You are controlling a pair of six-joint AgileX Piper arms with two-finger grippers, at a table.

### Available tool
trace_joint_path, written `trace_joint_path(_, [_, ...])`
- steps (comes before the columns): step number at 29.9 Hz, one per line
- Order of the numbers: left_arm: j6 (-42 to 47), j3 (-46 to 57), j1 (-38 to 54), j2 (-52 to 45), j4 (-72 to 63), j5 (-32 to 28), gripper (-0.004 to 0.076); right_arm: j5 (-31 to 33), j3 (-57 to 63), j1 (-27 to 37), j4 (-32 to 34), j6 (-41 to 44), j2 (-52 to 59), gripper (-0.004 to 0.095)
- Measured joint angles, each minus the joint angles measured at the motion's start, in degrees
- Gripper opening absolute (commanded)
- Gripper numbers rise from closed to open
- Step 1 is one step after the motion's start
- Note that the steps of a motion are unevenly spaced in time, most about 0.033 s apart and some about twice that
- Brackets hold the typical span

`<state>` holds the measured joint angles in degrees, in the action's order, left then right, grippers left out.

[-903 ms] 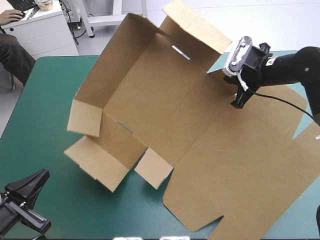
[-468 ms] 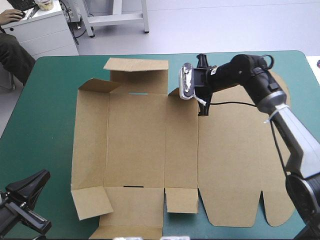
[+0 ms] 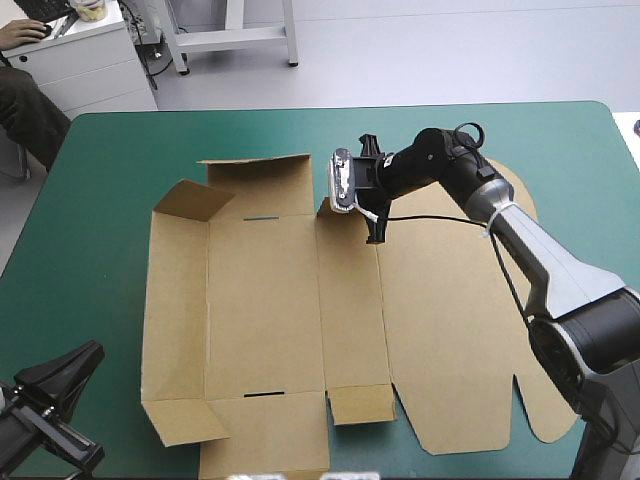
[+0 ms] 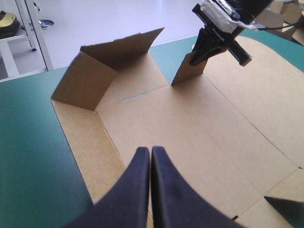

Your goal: Fold the box

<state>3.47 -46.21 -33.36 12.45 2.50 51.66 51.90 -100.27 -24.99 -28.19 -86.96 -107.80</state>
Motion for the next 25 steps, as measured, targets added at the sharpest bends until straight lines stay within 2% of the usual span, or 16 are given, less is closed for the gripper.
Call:
trace_joint_path(5, [0.0,0.0,0.0,0.0,0.0,0.0,-0.001,-0.55,0.0,0.0,0.05,0.0,0.0,0.0668])
trace_joint_path(7, [0.0,0.0,0.0,0.0,0.0,0.0,-0.001,-0.86,0.0,0.0,0.05,0.31,0.0,0.0729])
trace_joint_path(9, [0.0,0.0,0.0,0.0,0.0,0.0,-0.001,-1.04,-0.06,0.0,0.05,1.99,0.09,0.0717])
trace_joint_path(12, [0.0,0.0,0.0,0.0,0.0,0.0,-0.001,-1.04,-0.18,0.0,0.05,7.58,0.76,0.0639])
trace_joint_path(15, [0.0,0.0,0.0,0.0,0.0,0.0,-0.001,-0.91,-0.18,0.0,0.43,15.46,2.87,0.0479])
trace_joint_path(18, [0.0,0.0,0.0,0.0,0.05,0.0,-0.001,-0.53,-0.18,0.0,1.37,24.63,6.28,0.0241])
trace_joint_path(19, [0.0,0.0,0.0,0.0,0.05,0.0,-0.001,-0.23,-0.24,0.0,1.91,26.96,7.25,0.0129])
trace_joint_path(21, [0.0,0.0,0.0,0.0,0.19,0.0,-0.001,0.64,-0.22,0.0,3.62,31.35,9.64,-0.0015])
trace_joint_path(25, [0.0,0.0,0.0,0.0,0.24,0.0,-0.001,2.93,-0.37,-0.04,8.62,38.2,13.46,-0.0018])
